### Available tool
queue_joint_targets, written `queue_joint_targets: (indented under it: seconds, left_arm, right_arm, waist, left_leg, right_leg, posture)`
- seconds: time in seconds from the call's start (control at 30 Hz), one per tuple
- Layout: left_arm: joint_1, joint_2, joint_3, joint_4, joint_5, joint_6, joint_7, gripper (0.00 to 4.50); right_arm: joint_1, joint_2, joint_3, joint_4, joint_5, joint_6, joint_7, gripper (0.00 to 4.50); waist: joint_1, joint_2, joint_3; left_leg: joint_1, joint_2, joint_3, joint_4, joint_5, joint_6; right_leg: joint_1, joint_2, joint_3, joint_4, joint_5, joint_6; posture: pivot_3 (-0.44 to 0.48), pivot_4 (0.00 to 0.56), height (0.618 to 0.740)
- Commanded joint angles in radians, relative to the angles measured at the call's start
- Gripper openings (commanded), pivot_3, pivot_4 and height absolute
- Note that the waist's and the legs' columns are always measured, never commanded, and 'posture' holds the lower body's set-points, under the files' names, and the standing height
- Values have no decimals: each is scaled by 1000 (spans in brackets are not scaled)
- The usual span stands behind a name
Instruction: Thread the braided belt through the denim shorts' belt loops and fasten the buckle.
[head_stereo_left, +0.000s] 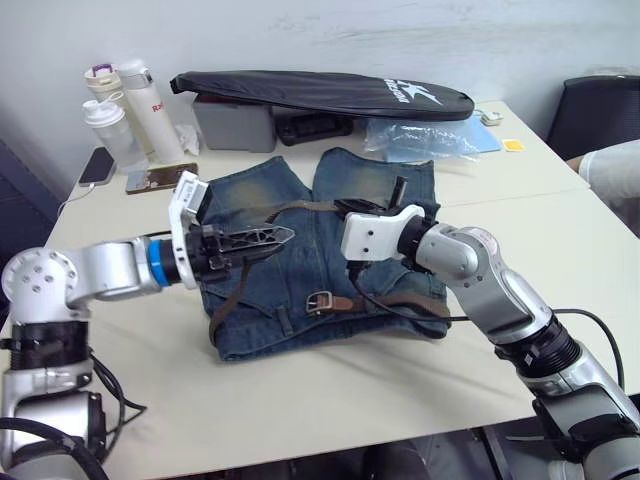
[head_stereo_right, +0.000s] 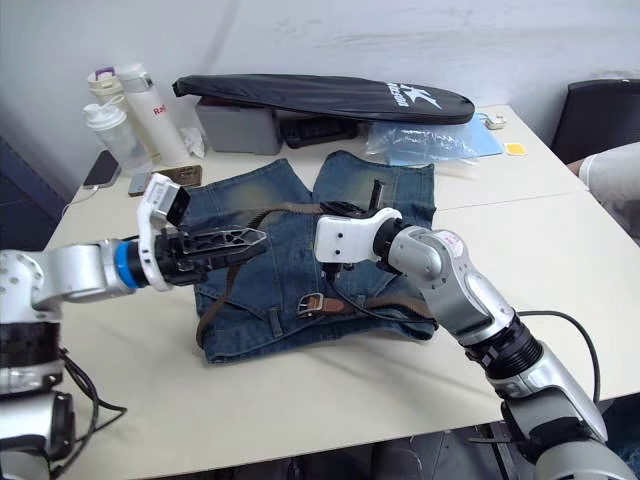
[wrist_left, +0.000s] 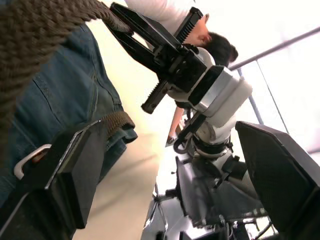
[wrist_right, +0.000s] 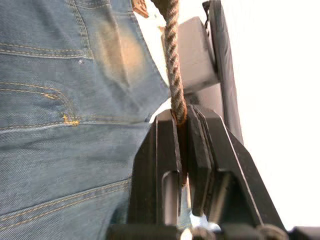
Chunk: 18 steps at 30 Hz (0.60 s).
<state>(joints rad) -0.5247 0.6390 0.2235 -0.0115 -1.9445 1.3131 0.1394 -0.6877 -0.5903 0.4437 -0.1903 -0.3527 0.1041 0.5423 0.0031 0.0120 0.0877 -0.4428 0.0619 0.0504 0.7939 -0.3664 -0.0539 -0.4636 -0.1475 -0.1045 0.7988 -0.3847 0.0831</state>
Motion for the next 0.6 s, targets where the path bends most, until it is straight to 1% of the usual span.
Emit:
queue_joint_targets:
  seconds: [0.03, 0.07, 0.1, 0.13, 0.17, 0.2, 0.27, 0.3, 0.37, 0.47, 0.6]
  left_arm:
    - [102, -329, 77, -270, -28, -323, 447, 4464]
    - [140, -439, 70, -355, -28, -431, 590, 4464]
    - [177, -542, 59, -448, -28, -537, 715, 4464]
    - [198, -616, 48, -520, -28, -615, 816, 4464]
    - [220, -667, 44, -590, -28, -695, 912, 4464]
    - [230, -695, 41, -638, -28, -751, 978, 4464]
    - [232, -723, 26, -695, -28, -832, 1066, 4464]
    - [241, -729, 10, -724, -28, -867, 1095, 4464]
    - [254, -729, -10, -759, -28, -920, 1124, 4464]
    - [289, -698, -23, -771, -28, -957, 1127, 4464]
    - [332, -668, -35, -750, -28, -977, 1106, 4464]
  right_arm:
    - [17, 14, -19, -28, -25, -68, -12, 0]
    - [28, 14, -21, -34, -27, -76, -8, 0]
    - [41, 14, -25, -40, -30, -84, -4, 0]
    - [50, 15, -30, -44, -33, -90, 0, 0]
    - [60, 15, -35, -47, -34, -95, 5, 0]
    - [66, 16, -39, -48, -35, -98, 8, 0]
    - [75, 19, -47, -49, -36, -104, 13, 0]
    - [80, 22, -48, -49, -37, -106, 16, 0]
    - [85, 27, -49, -46, -38, -109, 22, 0]
    - [83, 34, -50, -41, -38, -118, 30, 0]
    - [81, 41, -55, -40, -38, -131, 40, 0]
  waist:
    - [2, 0, -1]
    - [7, 0, -3]
    - [13, -3, -5]
    - [18, -4, -4]
    - [21, -4, -4]
    - [22, -4, -4]
    - [24, -5, -4]
    - [25, -5, -5]
    - [27, -6, -6]
    - [27, -7, -6]
    - [27, -8, -7]
  left_leg:
    - [-2, 1, 0, 0, 0, 0]
    - [-3, -1, 0, 4, 0, 0]
    - [-10, 0, 1, 14, 1, 2]
    - [-15, 0, 2, 17, 1, 3]
    - [-18, 0, 3, 23, 2, 4]
    - [-19, 0, 3, 29, 3, 6]
    - [-20, 0, 9, 35, 5, 9]
    - [-20, 0, 13, 37, 6, 11]
    - [-22, 0, 15, 44, 6, 11]
    - [-22, 1, 15, 44, 7, 10]
    - [-22, 1, 15, 44, 7, 13]
  right_leg:
    - [0, 0, 0, -3, 0, 0]
    - [1, -1, 1, -2, 0, -1]
    - [0, -1, 1, -1, 0, -1]
    - [0, -2, 2, -2, 0, -1]
    - [0, -2, 3, -2, 0, -1]
    - [0, -2, 3, -1, -1, -1]
    - [0, -2, 3, -3, -4, -4]
    - [1, -2, 3, -4, -8, -8]
    - [2, -2, 4, -5, -19, -8]
    - [1, 1, 3, -2, -20, -9]
    - [1, 2, 2, 0, -23, -14]
  posture:
    - [0, 150, 622]
    - [0, 150, 622]
    - [0, 150, 622]
    - [0, 150, 622]
    - [0, 150, 622]
    - [0, 150, 622]
    - [0, 150, 622]
    - [0, 150, 622]
    - [0, 150, 622]
    - [0, 150, 622]
    - [0, 150, 622]
